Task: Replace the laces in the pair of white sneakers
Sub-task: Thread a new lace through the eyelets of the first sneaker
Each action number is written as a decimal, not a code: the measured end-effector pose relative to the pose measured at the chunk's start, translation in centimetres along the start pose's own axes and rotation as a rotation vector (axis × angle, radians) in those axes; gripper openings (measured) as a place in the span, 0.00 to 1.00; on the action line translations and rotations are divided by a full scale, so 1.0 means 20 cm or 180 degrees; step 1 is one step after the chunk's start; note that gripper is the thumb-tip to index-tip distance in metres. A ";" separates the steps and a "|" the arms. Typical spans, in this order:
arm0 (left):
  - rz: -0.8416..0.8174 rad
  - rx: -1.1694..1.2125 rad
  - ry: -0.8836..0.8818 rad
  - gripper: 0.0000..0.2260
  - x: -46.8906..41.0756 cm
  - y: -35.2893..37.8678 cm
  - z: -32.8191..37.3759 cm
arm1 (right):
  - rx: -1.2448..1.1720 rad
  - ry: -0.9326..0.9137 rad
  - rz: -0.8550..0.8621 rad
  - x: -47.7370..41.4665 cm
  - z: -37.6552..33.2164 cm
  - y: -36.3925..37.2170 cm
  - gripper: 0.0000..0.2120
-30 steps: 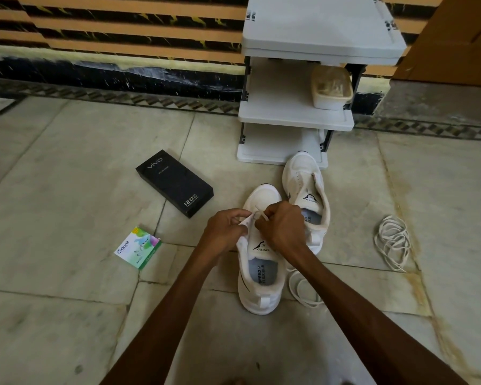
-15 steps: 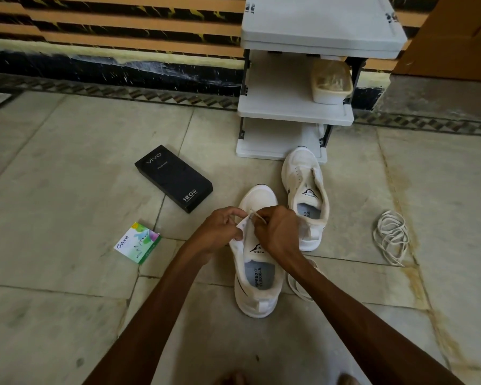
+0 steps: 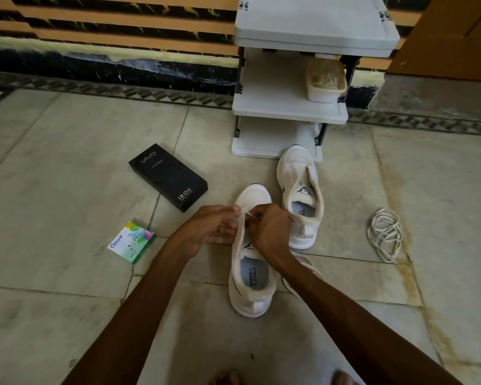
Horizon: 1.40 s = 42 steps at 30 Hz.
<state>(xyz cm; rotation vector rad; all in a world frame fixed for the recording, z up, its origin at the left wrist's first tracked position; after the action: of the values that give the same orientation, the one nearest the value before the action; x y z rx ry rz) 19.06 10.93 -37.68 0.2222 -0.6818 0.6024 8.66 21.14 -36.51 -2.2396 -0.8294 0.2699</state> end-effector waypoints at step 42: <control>0.1350 -0.2533 0.1153 0.05 0.00 0.07 0.13 | 0.0079 -0.0187 0.0173 0.13 0.03 0.00 0.10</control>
<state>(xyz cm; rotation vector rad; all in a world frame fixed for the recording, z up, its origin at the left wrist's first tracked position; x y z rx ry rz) 16.91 11.12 -35.72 -0.7730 -0.5693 0.7039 10.49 23.10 -36.77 -2.2426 -0.7924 0.3711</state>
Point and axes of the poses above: each hand's wrist, its own x-axis away from the middle knuckle, its own y-axis out of the palm, z = x × y, the point moved 4 cm from there along -x, towards the middle knuckle, and after that the axes turned 2 degrees about -y, right-handed, at the moved point
